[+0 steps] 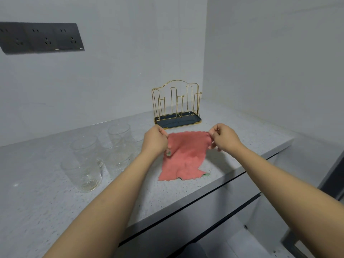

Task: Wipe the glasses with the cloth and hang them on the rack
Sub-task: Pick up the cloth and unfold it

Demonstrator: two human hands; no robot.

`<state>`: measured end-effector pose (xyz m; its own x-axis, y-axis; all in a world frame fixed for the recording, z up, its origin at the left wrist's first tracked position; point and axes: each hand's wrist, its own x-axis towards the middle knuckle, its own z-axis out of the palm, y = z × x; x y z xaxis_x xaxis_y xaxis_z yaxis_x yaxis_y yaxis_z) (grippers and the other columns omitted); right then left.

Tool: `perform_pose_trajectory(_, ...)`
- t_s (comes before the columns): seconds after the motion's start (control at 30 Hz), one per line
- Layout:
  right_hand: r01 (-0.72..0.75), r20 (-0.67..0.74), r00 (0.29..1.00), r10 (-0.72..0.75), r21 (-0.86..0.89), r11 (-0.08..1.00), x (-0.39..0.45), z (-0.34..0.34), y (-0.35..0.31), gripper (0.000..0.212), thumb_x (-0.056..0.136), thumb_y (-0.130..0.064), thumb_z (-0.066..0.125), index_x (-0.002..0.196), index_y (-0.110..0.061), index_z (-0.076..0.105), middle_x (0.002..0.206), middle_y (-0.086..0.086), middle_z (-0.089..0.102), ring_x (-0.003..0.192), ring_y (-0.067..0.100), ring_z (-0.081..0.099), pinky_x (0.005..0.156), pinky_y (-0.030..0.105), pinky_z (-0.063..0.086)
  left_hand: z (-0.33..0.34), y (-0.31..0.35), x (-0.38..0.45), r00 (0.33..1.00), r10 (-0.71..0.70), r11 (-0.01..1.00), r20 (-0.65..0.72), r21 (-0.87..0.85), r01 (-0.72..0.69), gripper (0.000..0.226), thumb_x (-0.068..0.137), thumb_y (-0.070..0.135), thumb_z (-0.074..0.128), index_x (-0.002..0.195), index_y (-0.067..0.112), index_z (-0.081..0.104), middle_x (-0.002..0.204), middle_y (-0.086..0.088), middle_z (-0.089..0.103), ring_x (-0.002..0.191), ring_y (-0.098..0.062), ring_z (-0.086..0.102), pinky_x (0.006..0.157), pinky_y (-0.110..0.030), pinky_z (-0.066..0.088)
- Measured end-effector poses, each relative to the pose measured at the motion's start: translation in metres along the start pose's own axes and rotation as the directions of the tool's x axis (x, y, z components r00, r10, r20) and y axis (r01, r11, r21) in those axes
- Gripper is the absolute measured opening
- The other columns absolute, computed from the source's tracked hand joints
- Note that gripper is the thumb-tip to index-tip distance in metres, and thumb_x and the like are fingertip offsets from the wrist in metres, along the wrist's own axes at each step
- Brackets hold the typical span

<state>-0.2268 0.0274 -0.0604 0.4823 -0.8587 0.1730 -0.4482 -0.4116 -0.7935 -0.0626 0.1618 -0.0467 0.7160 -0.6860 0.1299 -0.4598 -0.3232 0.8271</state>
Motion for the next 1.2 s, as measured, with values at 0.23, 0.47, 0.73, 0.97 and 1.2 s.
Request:
perform_pose_trajectory(0.23, 0.183, -0.164, 0.97, -0.182, -0.009, 0.983, 0.006, -0.034, -0.043, 0.016, 0.095, -0.016, 0.047, 0.08, -0.018, 0.053, 0.068, -0.007, 0.057, 0.06, 0.007, 0.052, 0.055, 0.02, 0.039, -0.03, 0.042, 0.007, 0.966, 0.209, 0.978, -0.154, 0.032, -0.207, 0.022, 0.093, 0.004, 0.054, 0.076, 0.016, 0.052, 0.068, 0.002, 0.056, 0.075, -0.024, 0.064, 0.067, -0.03, 0.052)
perform_pose_trajectory(0.47, 0.213, 0.077, 0.969, -0.234, 0.215, 0.953, -0.02, -0.066, -0.075, 0.015, 0.089, -0.02, 0.062, 0.083, -0.011, 0.072, 0.051, -0.001, 0.055, 0.044, 0.008, 0.047, 0.048, 0.017, 0.042, -0.066, 0.074, -0.011, 0.992, 0.115, 0.993, 0.042, 0.013, -0.116, 0.02, 0.083, 0.002, 0.071, 0.069, 0.012, 0.062, 0.071, -0.008, 0.065, 0.068, -0.025, 0.064, 0.075, -0.033, 0.057)
perform_pose_trajectory(0.73, 0.127, 0.275, 0.937, -0.216, 0.307, 0.943, -0.009, -0.083, -0.074, 0.018, 0.086, -0.012, 0.065, 0.089, 0.006, 0.069, 0.053, -0.001, 0.057, 0.044, 0.003, 0.049, 0.05, 0.016, 0.041, -0.075, 0.083, 0.006, 0.995, 0.038, 0.997, 0.088, 0.057, -0.043, 0.006, 0.082, 0.001, 0.074, 0.084, 0.001, 0.068, 0.073, -0.01, 0.067, 0.06, -0.018, 0.061, 0.063, -0.026, 0.056)
perform_pose_trajectory(0.97, 0.018, 0.125, 0.992, -0.022, 0.029, 0.999, 0.049, -0.032, -0.018, 0.012, 0.085, -0.016, 0.067, 0.079, -0.007, 0.069, 0.066, 0.006, 0.067, 0.047, 0.003, 0.057, 0.036, 0.011, 0.034, 0.0, 0.038, 0.049, 0.998, -0.042, 0.986, 0.048, 0.163, 0.033, 0.012, 0.085, 0.008, 0.071, 0.074, 0.004, 0.066, 0.089, -0.016, 0.073, 0.092, -0.028, 0.07, 0.088, -0.035, 0.056)
perform_pose_trajectory(1.2, -0.123, 0.137, 0.986, 0.094, 0.224, 0.967, 0.044, 0.001, 0.028, 0.005, 0.085, -0.007, 0.065, 0.082, -0.004, 0.067, 0.075, 0.013, 0.068, 0.067, 0.021, 0.066, 0.065, 0.029, 0.058, 0.04, -0.014, 0.034, 0.999, -0.04, 0.991, 0.036, 0.127, 0.035, 0.033, 0.091, 0.01, 0.066, 0.061, 0.018, 0.056, 0.067, 0.004, 0.061, 0.064, -0.005, 0.054, 0.057, -0.019, 0.04)
